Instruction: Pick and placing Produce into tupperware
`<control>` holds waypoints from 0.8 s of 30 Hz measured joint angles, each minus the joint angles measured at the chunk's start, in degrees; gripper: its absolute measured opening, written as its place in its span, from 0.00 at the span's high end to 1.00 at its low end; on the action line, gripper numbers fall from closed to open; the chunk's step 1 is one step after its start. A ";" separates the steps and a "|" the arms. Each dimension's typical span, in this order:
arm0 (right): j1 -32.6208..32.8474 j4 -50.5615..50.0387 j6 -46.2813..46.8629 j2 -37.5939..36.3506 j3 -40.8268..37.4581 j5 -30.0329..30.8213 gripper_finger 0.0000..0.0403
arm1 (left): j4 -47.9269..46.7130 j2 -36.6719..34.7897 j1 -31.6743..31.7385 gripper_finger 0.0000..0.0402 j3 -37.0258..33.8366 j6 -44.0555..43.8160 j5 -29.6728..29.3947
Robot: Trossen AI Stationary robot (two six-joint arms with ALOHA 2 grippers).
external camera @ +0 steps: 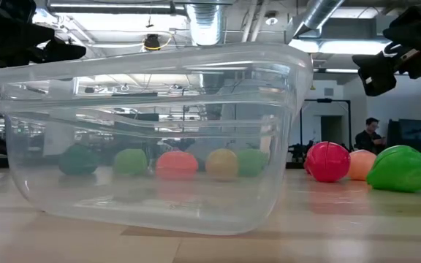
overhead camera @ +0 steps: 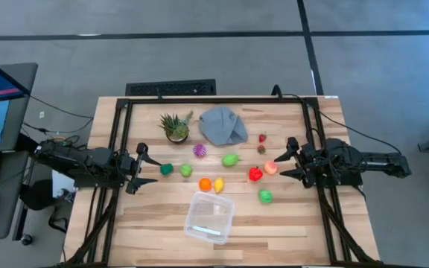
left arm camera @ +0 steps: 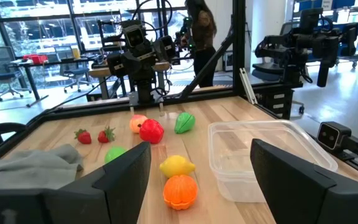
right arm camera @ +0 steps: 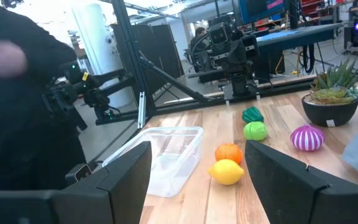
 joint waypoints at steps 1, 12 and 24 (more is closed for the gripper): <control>-0.02 -0.02 0.00 0.00 0.00 0.00 0.30 | 0.00 -0.01 0.02 0.33 -0.02 0.00 0.00; 0.00 0.00 0.02 0.02 0.00 0.02 0.30 | 0.01 0.02 0.02 0.33 -0.02 -0.01 0.00; -0.02 0.43 -7.45 0.02 -0.02 0.20 0.30 | 12.66 -0.09 -0.01 0.33 -0.12 -11.50 -0.33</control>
